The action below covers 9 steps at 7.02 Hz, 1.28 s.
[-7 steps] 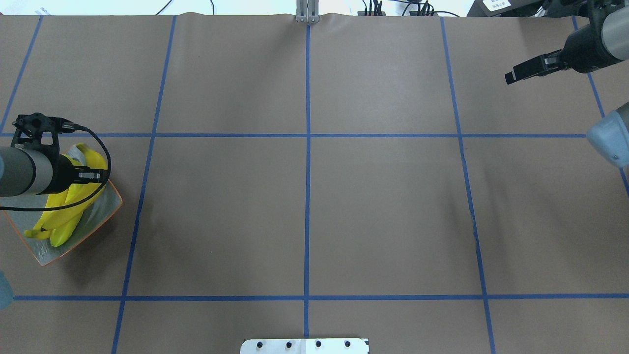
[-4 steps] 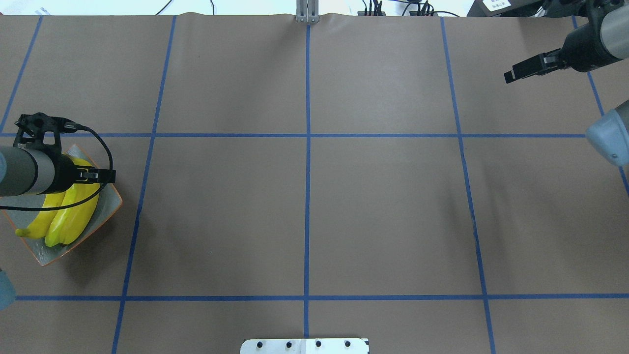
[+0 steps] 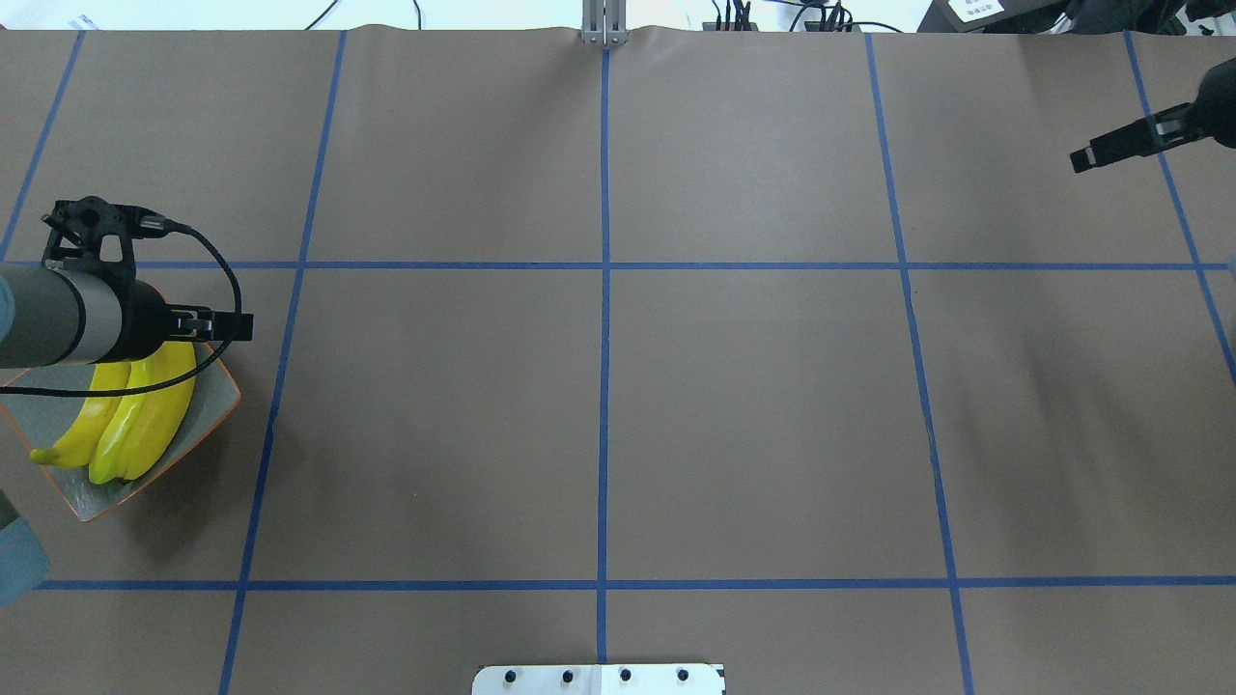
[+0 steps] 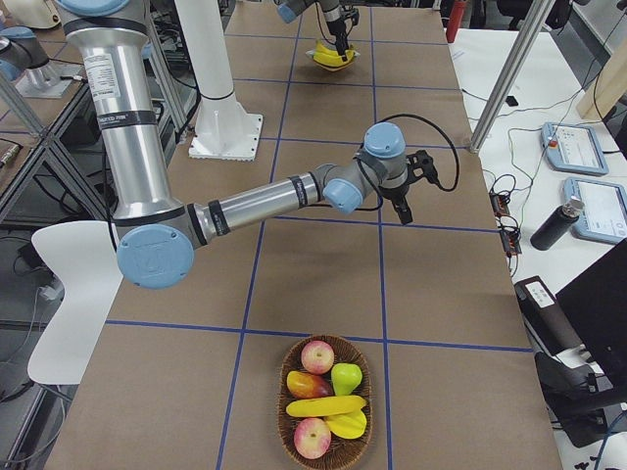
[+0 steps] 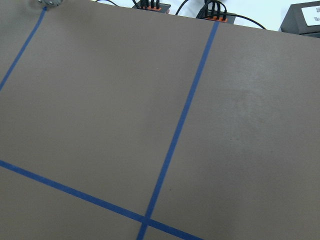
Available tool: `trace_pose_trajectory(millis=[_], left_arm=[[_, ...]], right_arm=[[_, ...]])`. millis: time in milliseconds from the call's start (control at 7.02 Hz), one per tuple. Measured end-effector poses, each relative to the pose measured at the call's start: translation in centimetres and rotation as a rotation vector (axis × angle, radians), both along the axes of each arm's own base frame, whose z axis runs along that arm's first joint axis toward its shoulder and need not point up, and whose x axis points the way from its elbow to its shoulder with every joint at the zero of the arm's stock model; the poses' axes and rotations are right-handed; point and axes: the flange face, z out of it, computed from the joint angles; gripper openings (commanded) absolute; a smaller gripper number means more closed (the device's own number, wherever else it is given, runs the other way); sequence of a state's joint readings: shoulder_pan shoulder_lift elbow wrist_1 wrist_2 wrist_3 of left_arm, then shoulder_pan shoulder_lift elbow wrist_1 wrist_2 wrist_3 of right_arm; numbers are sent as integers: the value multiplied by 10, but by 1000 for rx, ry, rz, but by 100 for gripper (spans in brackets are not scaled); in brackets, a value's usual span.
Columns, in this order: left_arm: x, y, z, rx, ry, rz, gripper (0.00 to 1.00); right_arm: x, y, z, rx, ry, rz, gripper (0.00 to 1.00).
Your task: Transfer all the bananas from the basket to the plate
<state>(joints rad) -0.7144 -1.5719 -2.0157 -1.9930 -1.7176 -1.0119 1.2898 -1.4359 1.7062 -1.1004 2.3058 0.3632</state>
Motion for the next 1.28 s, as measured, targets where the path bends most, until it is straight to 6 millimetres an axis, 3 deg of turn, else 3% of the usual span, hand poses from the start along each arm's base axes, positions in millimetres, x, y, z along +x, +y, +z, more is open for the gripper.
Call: trace_pose_trajectory(millis=[427,570,997,1282], left_arm=[[2,-2,-10,11,19,-6,99],[2,-3,-13,13,26,-9,99],[1,-2,-18,20,33,-15,99],[1,-3,-21,25,38,-17,99]], right_arm=[[121,27,142,39,78,-82,100],[152,37,188,43,85,-107,100],[205,82,306,-18,106,-145,99],[215,119,357,-110,99,-134,93]])
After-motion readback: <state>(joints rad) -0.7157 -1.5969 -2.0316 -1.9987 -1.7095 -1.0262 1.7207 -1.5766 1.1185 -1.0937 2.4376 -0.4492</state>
